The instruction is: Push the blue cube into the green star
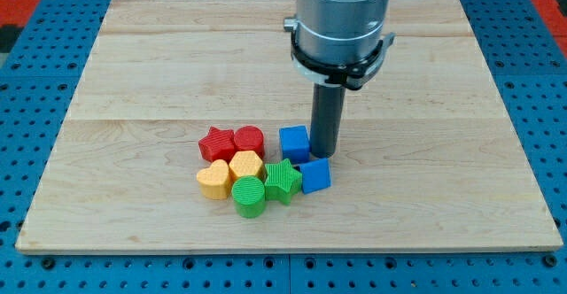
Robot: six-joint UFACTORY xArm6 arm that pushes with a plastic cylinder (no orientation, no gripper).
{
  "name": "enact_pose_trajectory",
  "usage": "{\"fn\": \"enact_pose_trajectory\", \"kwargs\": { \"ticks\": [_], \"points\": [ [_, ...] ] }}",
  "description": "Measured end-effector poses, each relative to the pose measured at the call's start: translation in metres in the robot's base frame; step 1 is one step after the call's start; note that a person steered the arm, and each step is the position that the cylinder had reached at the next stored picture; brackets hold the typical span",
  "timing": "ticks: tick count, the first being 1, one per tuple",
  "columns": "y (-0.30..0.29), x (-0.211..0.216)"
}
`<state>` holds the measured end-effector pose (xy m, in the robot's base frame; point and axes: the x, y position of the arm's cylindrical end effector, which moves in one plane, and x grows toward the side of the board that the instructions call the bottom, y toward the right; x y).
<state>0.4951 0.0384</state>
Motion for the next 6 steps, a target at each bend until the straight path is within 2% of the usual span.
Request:
{"fn": "enact_pose_trajectory", "kwargs": {
  "ticks": [2, 4, 5, 6],
  "points": [
    [0.01, -0.06],
    [-0.009, -0.005],
    [0.048, -0.012],
    [0.073, 0.033]
  ]
}}
